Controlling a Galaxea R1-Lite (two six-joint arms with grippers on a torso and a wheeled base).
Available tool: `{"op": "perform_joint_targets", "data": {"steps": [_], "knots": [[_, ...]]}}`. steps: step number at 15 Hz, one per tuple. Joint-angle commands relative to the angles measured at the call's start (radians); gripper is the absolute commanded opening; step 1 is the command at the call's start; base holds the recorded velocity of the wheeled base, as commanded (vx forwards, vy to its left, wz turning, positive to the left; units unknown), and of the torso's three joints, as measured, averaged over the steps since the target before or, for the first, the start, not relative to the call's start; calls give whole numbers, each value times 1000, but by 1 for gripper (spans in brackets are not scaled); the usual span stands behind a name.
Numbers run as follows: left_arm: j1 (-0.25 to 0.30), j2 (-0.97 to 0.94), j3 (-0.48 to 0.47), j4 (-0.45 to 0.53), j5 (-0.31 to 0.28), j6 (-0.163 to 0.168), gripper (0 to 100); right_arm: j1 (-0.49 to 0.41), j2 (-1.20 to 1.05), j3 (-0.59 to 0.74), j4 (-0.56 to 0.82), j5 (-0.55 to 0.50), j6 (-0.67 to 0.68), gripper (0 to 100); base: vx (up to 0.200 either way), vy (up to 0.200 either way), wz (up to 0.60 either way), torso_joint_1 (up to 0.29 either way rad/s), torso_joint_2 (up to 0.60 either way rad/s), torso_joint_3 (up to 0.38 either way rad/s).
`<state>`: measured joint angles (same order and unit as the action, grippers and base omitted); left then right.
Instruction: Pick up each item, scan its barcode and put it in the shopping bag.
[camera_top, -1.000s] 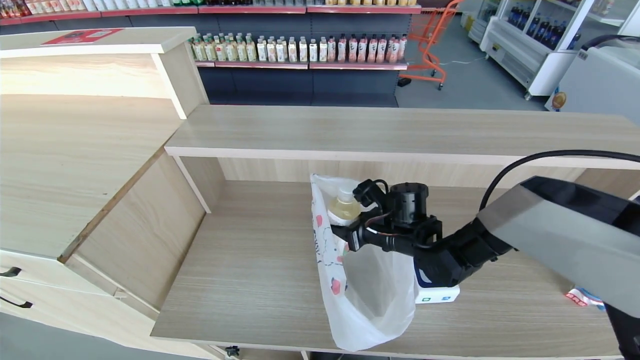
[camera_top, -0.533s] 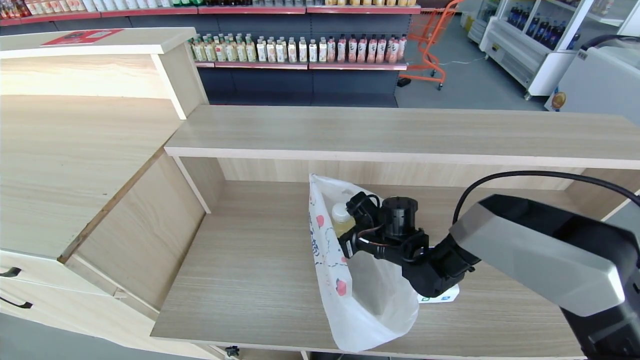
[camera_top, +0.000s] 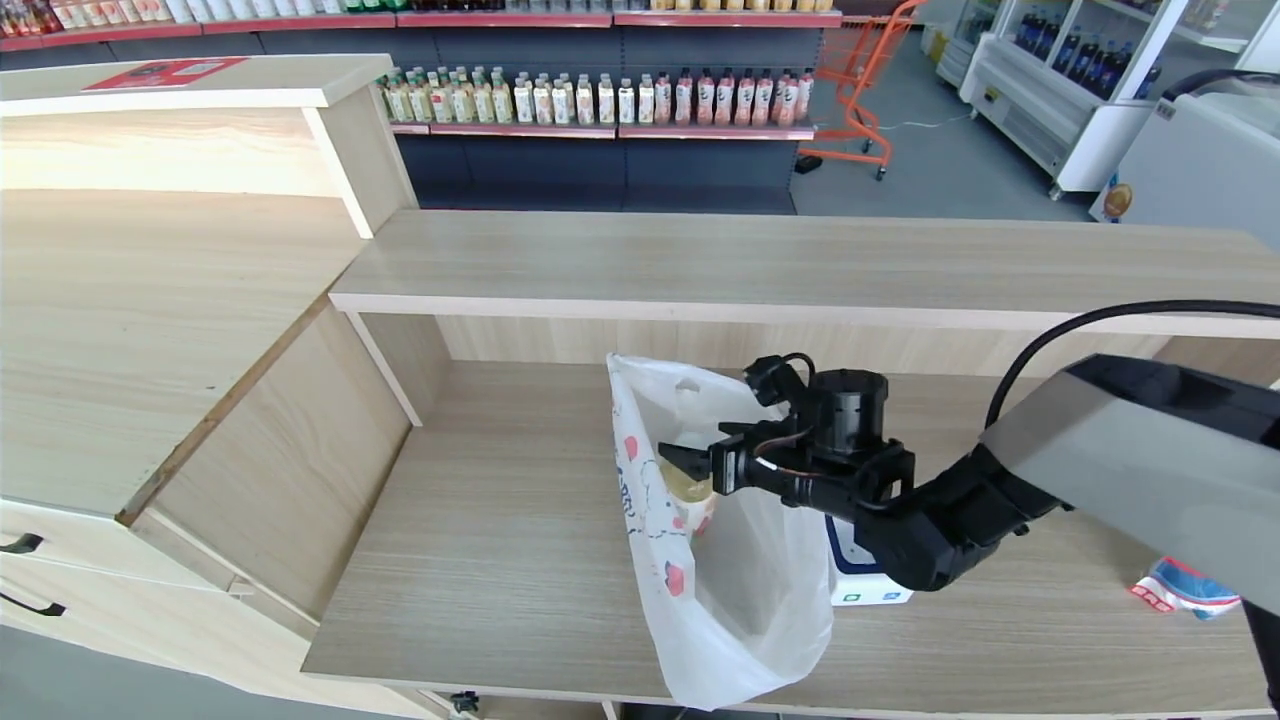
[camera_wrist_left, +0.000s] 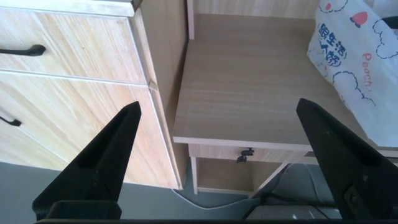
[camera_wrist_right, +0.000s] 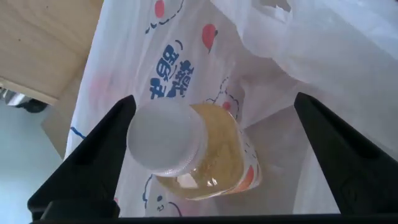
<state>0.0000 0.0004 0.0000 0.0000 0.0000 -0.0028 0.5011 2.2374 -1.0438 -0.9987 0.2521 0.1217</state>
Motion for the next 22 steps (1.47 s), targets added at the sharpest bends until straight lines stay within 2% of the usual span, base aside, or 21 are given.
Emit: {"op": "perform_joint_targets", "data": {"steps": [1, 4, 8, 10, 11, 12, 15, 16, 19, 20, 22], "knots": [[0, 0, 0, 0, 0, 0, 100, -44, -133, 87, 12, -2, 35, 100, 0, 0, 0, 0, 0, 0], [0, 0, 0, 0, 0, 0, 100, -87, -237, 137, 98, -2, 90, 100, 0, 0, 0, 0, 0, 0], [0, 0, 0, 0, 0, 0, 100, -87, -509, 180, 255, 7, 334, 100, 0, 0, 0, 0, 0, 0], [0, 0, 0, 0, 0, 0, 100, -96, -599, 183, 354, -5, 340, 100, 0, 0, 0, 0, 0, 0], [0, 0, 0, 0, 0, 0, 100, -130, -642, 192, 416, -10, 335, 100, 0, 0, 0, 0, 0, 0], [0, 0, 0, 0, 0, 0, 100, -208, -711, 189, 555, -20, 315, 100, 0, 0, 0, 0, 0, 0], [0, 0, 0, 0, 0, 0, 100, -342, -792, 208, 746, -22, 300, 100, 0, 0, 0, 0, 0, 0], [0, 0, 0, 0, 0, 0, 100, -361, -809, 234, 756, -27, 300, 100, 0, 0, 0, 0, 0, 0], [0, 0, 0, 0, 0, 0, 100, -371, -898, 364, 759, -148, 302, 100, 0, 0, 0, 0, 0, 0], [0, 0, 0, 0, 0, 0, 100, -371, -973, 450, 761, -162, 302, 100, 0, 0, 0, 0, 0, 0], [0, 0, 0, 0, 0, 0, 100, -372, -1049, 481, 816, -163, 302, 100, 0, 0, 0, 0, 0, 0]]}}
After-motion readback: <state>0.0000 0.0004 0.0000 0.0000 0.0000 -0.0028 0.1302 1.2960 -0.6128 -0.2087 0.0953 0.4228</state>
